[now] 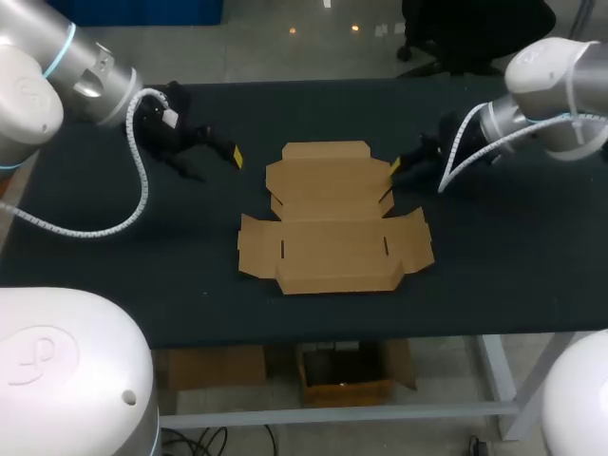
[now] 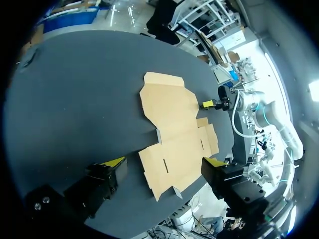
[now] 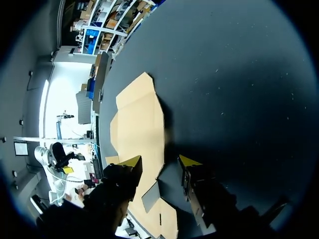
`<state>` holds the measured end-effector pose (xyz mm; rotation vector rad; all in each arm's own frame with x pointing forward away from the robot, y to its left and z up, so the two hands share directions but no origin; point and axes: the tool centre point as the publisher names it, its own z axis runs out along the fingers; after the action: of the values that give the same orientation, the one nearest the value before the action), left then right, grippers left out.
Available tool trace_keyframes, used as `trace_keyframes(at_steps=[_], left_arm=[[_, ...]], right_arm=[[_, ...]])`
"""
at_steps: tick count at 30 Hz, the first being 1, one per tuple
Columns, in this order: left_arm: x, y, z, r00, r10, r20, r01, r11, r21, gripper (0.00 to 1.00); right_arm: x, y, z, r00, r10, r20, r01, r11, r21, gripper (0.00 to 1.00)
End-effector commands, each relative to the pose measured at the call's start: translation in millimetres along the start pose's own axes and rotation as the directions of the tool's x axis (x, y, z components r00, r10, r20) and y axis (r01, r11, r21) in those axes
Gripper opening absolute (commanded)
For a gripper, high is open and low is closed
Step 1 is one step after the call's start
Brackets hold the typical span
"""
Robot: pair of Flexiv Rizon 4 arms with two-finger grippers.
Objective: Assemble the packaging by folding the flat box into shape, placing the metal phone stand inside, and closing the box properly
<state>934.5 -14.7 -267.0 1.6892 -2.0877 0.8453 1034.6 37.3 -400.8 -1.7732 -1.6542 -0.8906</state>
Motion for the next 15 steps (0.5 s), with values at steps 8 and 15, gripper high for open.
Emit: trace_keyframes(at_steps=[8,15], left_arm=[[-3.0,2.8,-1.5,1.0,-0.006,-0.001,0.006,1.0,0.008,1.0],[-5.7,4.4,-2.4,1.0,-0.009,-0.005,0.009,1.0,0.011,1.0]], right_arm=[[-4.3,8.5,11.2,0.999,0.016,-0.033,-0.015,1.0,0.019,0.42],[2.5,12.7,16.0,0.999,0.013,-0.046,-0.013,1.0,0.016,0.4]])
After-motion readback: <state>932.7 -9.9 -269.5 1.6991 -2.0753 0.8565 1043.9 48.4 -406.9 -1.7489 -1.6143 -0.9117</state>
